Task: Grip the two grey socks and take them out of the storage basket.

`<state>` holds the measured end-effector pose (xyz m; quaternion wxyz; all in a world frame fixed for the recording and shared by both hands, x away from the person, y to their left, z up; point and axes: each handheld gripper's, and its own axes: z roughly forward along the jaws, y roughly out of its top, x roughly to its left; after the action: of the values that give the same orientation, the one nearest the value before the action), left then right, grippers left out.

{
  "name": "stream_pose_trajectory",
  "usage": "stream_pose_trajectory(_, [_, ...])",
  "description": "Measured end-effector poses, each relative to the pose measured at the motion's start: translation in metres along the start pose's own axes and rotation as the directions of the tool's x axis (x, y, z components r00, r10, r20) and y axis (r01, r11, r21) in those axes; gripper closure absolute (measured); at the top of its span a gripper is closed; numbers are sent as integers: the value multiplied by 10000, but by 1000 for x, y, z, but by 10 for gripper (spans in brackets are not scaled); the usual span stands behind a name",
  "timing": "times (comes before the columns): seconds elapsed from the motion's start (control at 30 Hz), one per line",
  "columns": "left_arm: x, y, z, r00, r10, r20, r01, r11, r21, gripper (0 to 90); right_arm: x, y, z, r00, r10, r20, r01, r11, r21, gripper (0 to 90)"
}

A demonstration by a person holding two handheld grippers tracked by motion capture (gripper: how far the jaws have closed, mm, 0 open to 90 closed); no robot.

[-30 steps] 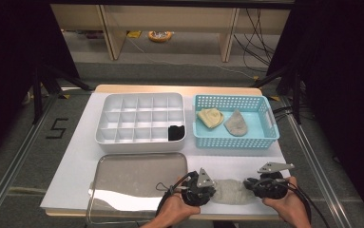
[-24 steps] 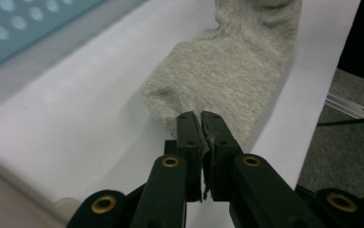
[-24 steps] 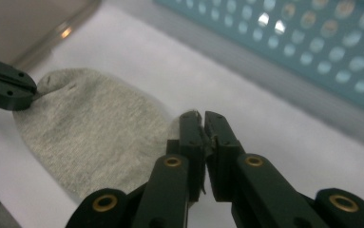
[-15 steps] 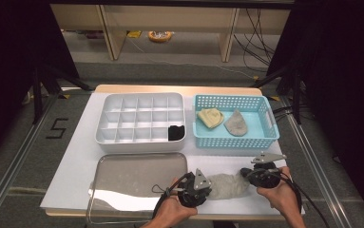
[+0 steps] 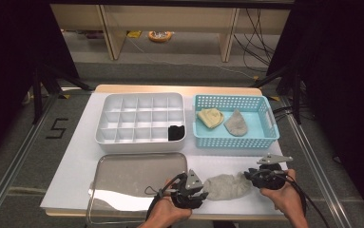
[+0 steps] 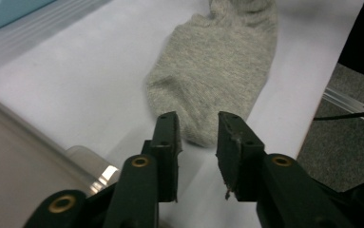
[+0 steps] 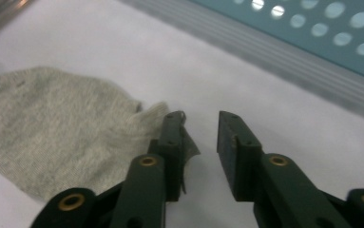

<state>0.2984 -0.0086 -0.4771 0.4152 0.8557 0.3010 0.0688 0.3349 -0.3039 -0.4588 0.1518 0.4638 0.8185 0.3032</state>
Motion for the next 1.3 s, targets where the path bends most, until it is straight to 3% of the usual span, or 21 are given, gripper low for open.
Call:
stream_pose_trajectory(0.07, [6,-1,-13,9999,103,66,-103,9999,-56,575,0,4,-9,9996,289,20,-288,9992,-290,624])
stream_pose_trajectory(0.23, [13,-8,-35,9994,-329,68,331,9990,-292,472,-3,15,-23,9999,42,162,-27,9957,-924,515])
stream_pose_trajectory(0.33, [18,-15,-48,9991,-416,4,416,9989,-236,434,-2,26,-34,9982,593,-23,-592,9917,-1141,464])
stream_pose_trajectory(0.5, [23,-28,-63,9983,-567,-163,563,9981,-264,405,-11,44,-36,9993,345,174,-320,9915,-1258,421])
stream_pose_trajectory(0.53, [27,-34,-68,9979,-567,-312,561,9983,-185,400,-13,53,-34,9982,591,102,-576,9918,-1139,395])
stream_pose_trajectory(0.67, [30,-43,-76,9950,-949,-324,941,9952,-254,382,-22,74,-26,9983,581,-39,-582,9922,-1104,359])
stream_pose_trajectory(0.7, [30,-43,-76,9950,-949,-324,941,9952,-254,376,-22,74,-26,9983,581,-39,-582,9922,-1104,359])
stream_pose_trajectory(0.73, [33,-46,-81,9957,-787,-496,778,9967,-212,371,-25,85,-22,9961,865,-178,-877,9924,-865,339])
stream_pose_trajectory(0.77, [33,-46,-81,9957,-787,-496,778,9967,-212,368,-25,85,-22,9961,865,-178,-877,9924,-865,339])
stream_pose_trajectory(0.8, [35,-49,-84,9941,-875,-637,861,9960,-233,363,-31,96,-18,9961,828,-303,-851,9928,-839,316])
stream_pose_trajectory(0.97, [38,-55,-89,9910,-1061,-817,1053,9944,-131,330,-43,121,-10,9972,698,-277,-719,9941,-814,291])
stream_pose_trajectory(1.0, [41,-59,-91,9892,-1214,-825,1205,9926,-168,321,-47,132,-4,9956,937,-69,-940,9917,-876,292])
stream_pose_trajectory(1.07, [41,-60,-91,9861,-1456,-800,1445,9893,-192,312,-48,137,-2,9940,1098,17,-1093,9912,-745,292])
stream_pose_trajectory(1.1, [44,-61,-93,9881,-1255,-895,1248,9921,-132,291,-56,146,4,9946,1023,171,-1012,9931,-593,299])
stream_pose_trajectory(1.13, [44,-62,-95,9852,-1500,-831,1481,9885,-290,282,-57,150,7,9923,1230,154,-1221,9914,-469,300])
stream_pose_trajectory(1.2, [47,-64,-97,9868,-1350,-897,1350,9908,-56,266,-63,158,15,9918,1269,119,-1263,9912,-391,308])
stream_pose_trajectory(1.23, [47,-64,-97,9868,-1350,-897,1350,9908,-56,259,-62,162,20,9849,1713,251,-1701,9844,-447,315])
stream_pose_trajectory(1.3, [47,-66,-98,9866,-1410,-825,1409,9900,-70,256,-65,166,24,9861,1636,289,-1622,9857,-454,322])
